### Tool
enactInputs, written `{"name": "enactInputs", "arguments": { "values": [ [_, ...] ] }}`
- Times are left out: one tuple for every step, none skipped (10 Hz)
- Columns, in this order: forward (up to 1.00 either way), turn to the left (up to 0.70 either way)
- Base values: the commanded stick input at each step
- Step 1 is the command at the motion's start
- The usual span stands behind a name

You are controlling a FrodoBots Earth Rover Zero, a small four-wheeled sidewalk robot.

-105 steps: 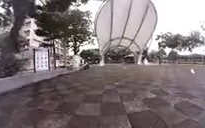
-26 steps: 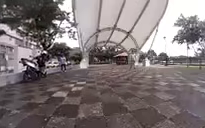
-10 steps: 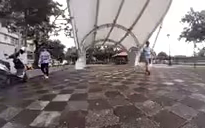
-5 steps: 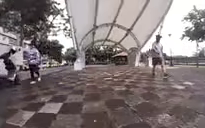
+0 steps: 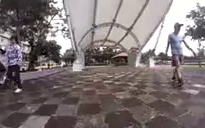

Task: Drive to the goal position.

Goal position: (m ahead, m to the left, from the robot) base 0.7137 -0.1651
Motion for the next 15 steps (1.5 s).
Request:
{"name": "enactInputs", "arguments": {
  "values": [
    [1.00, 0.40],
    [1.00, 0.00],
    [1.00, 0.00],
    [1.00, 0.00],
    [1.00, 0.00],
    [1.00, 0.00],
    [1.00, 0.00],
    [1.00, 0.00],
    [1.00, 0.00],
    [1.00, 0.00],
    [1.00, 0.00],
    [1.00, 0.00],
    [1.00, 0.00],
    [1.00, 0.00],
    [1.00, 0.00]
  ]
}}
